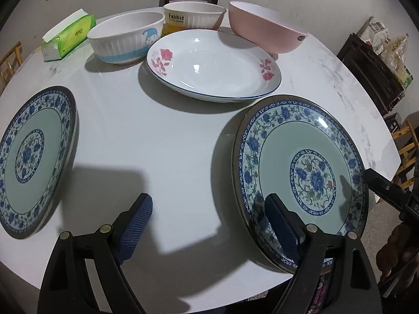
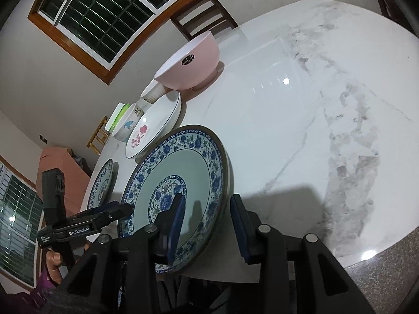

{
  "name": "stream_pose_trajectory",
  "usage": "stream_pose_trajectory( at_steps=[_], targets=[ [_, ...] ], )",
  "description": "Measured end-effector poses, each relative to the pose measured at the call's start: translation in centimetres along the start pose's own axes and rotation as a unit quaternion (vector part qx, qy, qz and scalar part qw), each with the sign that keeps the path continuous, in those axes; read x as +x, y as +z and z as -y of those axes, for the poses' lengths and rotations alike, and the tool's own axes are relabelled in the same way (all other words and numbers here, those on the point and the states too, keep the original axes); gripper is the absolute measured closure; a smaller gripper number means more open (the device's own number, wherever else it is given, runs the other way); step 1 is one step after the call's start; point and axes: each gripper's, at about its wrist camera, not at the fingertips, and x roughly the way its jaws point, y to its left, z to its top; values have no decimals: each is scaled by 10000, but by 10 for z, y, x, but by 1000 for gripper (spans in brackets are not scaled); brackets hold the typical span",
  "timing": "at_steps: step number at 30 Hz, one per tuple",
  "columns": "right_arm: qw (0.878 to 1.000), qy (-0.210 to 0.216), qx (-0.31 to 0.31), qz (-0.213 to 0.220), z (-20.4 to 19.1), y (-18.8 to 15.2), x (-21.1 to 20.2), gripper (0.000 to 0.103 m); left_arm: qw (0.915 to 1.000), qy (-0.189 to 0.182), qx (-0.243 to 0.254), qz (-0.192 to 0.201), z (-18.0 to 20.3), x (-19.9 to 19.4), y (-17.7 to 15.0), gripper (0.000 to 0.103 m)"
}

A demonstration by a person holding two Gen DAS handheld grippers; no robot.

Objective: Organize plates and bowls
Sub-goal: 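Close both grippers on the second blue-patterned plate's rim, then lift the plate, lower it onto the other blue plate, open both grippers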

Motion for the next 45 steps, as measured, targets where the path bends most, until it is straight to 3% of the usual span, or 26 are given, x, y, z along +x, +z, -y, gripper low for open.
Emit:
stream_pose_trajectory(
  at_steps=[4,7,10,11,12,18,35,45],
  targets=[
    [9999,83,29,-104,0,0,7,67,10000,20,63,10,3,1,2,18],
    [9998,117,-9,-140,-2,0,9,67,9997,-182,111,86,6,1,2,25],
    [9999,34,-79,-135,-3,-1,10,74,9993,-253,269,115,11,1,2,40],
    [9999,31,-78,-147,-2,-1,10,76,9989,-301,336,118,13,1,2,52],
    [9998,29,-65,-160,-1,-1,10,80,9983,-398,398,113,16,1,3,71],
    [9998,40,151,-130,8,-1,8,91,9967,-806,40,74,5,1,7,84],
    [9980,424,377,-287,-3,-6,17,92,9967,-686,-346,262,-7,-19,1,85],
    [9970,646,261,-339,-30,-4,21,92,9953,-633,-571,453,-24,-41,-5,86]
  ],
)
